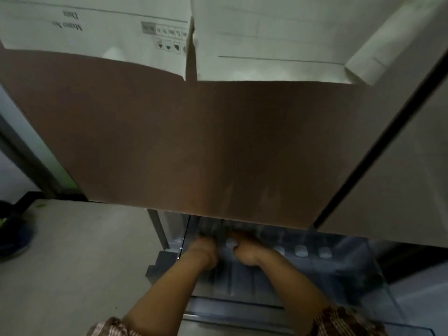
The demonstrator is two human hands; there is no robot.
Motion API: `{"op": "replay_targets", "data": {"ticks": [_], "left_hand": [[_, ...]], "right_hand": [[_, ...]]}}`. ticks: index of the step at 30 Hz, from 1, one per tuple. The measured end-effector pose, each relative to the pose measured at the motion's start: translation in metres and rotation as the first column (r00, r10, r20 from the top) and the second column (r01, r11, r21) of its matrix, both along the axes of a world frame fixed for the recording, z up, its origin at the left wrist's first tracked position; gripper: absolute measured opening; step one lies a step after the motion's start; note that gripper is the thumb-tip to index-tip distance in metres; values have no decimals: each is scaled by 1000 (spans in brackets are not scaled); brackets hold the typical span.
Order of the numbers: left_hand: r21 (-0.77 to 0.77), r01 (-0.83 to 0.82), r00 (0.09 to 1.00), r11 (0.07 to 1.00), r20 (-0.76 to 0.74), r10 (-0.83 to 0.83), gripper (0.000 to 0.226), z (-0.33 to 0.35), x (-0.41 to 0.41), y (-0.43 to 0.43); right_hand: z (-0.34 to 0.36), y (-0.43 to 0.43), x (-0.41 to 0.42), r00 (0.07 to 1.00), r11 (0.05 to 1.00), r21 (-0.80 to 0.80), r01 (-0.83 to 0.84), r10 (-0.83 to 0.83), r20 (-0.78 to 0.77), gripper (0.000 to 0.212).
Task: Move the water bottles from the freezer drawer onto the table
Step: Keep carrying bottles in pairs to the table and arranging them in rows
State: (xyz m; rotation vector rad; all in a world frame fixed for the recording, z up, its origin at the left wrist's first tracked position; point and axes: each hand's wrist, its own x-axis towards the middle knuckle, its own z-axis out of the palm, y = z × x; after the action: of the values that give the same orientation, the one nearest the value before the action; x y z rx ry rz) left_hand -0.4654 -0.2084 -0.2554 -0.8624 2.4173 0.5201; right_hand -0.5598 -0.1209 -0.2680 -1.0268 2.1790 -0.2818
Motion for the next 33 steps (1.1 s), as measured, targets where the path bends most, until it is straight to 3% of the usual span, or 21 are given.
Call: {"op": "replay_targets", "data": {"ticks": [6,11,14,19,23,27,30,33], "left_hand": [[89,53,993,995,97,-61,47,5,2,3],[97,72,988,993,131,-85,47,8,5,3],[72,65,998,995,-7,-65,49,18,7,3],[-118,42,950,992,-302,-76,33,46,24,3],[-135,-4,889,991,-453,-58,28,58,46,15],[-179,-75,778,981,-626,-55,33,67,60,25],[-202,-144,709,969,-704,-41,34,73,74,25],[-162,-161,666,974,-746,-14,32,78,94,30]], "right_hand": [[0,12,-2,995,995,62,-80,76,61,43],[4,18,1,996,990,114,-87,84,28,53],[16,23,2,992,993,24,-119,118,37,52],[43,42,8,999,986,-164,-43,44,5,62],[61,64,20,973,958,-286,-21,-46,-226,49],[79,77,36,879,916,-338,-214,29,-477,35],[89,83,52,822,882,-340,-327,87,-563,29],[101,92,64,805,876,-361,-319,49,-592,33]]}}
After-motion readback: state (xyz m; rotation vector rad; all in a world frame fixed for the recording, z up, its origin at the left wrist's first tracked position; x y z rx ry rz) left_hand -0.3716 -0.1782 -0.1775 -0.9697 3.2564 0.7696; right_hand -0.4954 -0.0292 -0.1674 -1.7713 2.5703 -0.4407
